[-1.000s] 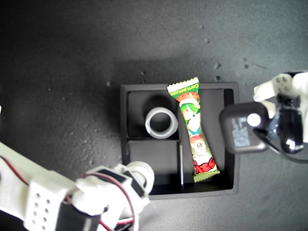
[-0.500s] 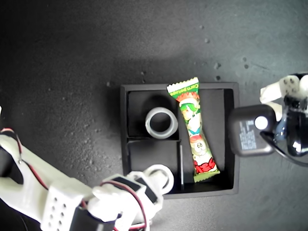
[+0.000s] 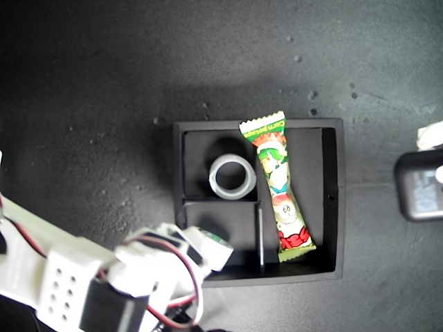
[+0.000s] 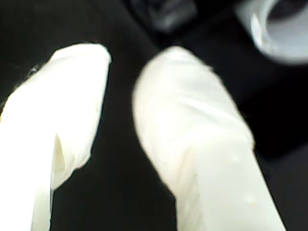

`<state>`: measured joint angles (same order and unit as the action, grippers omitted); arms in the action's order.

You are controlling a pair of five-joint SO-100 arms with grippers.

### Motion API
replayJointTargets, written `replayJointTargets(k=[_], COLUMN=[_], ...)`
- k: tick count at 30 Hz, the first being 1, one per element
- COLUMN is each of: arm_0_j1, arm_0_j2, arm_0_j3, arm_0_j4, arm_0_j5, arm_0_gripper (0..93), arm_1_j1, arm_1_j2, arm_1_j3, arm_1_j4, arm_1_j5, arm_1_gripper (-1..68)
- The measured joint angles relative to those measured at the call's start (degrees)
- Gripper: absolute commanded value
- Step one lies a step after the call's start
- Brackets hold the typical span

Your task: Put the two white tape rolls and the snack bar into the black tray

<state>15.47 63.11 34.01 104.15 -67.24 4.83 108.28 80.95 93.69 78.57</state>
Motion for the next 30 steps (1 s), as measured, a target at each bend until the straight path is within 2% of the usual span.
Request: replayJointTargets(k=[6, 15, 22, 30], arm_0_j1=[-7.8, -16.2, -17.2, -16.9], arm_0_j2=[17.1, 46.5, 76.7, 104.2], arm_0_j3=[21.0, 61.2, 98.9, 125.0], arm_0_j4=[-0.9, -20.5, -39.3, -44.9], arm_0_j5=[2.4, 4.9, 3.3, 0.5], arm_0_gripper=[0.1, 0.1, 0.1, 0.1], arm_1_j1=[-0.5, 0.7, 1.0, 1.8], arm_1_j2=[23.4, 47.5, 67.5, 78.4], arm_1_j3=[27.4, 57.5, 77.0, 90.9], arm_1_j4=[-6.2, -14.7, -19.6, -22.8], arm_1_j5=[3.8, 5.6, 5.6, 5.6], arm_1_gripper=[-0.5, -0.5, -0.5, -0.5])
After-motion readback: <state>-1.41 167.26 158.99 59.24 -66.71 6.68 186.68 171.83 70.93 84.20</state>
